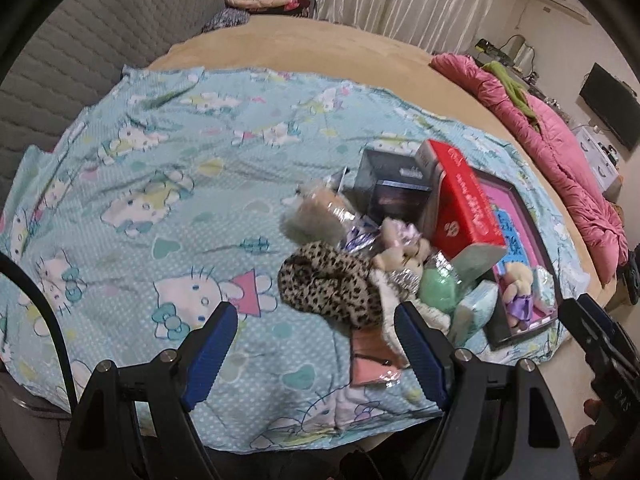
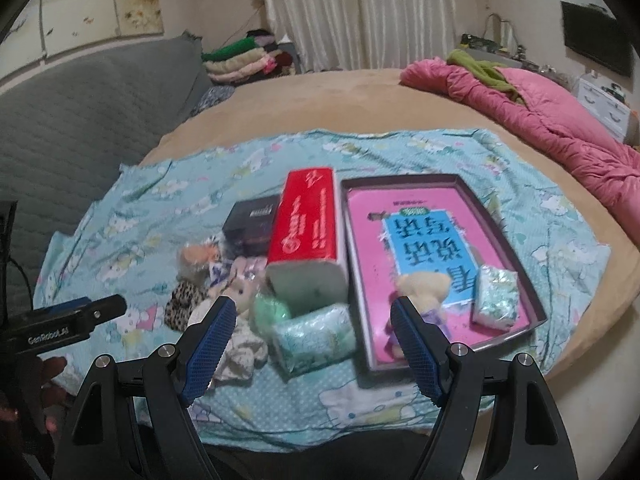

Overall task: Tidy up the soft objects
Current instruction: 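Grasp the white floral fabric item with the right tool while the left tool reaches the pink wrapped item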

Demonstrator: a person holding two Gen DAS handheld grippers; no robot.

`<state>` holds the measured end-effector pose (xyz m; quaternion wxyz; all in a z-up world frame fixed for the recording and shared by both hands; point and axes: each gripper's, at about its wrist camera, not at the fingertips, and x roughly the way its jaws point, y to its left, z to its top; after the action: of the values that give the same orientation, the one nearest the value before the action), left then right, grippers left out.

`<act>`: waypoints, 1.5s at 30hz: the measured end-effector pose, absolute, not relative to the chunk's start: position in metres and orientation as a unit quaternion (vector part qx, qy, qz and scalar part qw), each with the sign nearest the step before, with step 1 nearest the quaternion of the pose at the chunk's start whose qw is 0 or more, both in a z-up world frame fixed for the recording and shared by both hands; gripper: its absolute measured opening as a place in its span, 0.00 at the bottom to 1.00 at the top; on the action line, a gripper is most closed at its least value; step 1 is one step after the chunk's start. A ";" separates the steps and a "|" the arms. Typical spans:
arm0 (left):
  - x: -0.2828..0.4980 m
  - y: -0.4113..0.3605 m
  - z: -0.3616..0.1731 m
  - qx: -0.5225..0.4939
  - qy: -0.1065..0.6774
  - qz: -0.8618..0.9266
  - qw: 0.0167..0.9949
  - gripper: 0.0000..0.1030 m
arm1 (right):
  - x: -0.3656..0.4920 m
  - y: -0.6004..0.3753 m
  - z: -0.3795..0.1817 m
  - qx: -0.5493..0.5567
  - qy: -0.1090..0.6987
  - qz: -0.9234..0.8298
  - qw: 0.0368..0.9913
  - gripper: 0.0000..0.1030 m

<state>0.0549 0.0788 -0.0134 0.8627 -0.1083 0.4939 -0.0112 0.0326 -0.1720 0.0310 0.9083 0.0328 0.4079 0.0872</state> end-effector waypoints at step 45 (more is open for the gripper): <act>0.063 0.055 -0.107 -0.048 0.601 -0.124 0.788 0.64 | 0.043 -0.145 -0.030 -0.038 0.458 0.173 0.871 0.78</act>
<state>0.0628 0.0553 -0.1067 0.7885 -0.0476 0.6005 -0.1241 0.0431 -0.1448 -0.0300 0.8714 -0.0382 0.4576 0.1728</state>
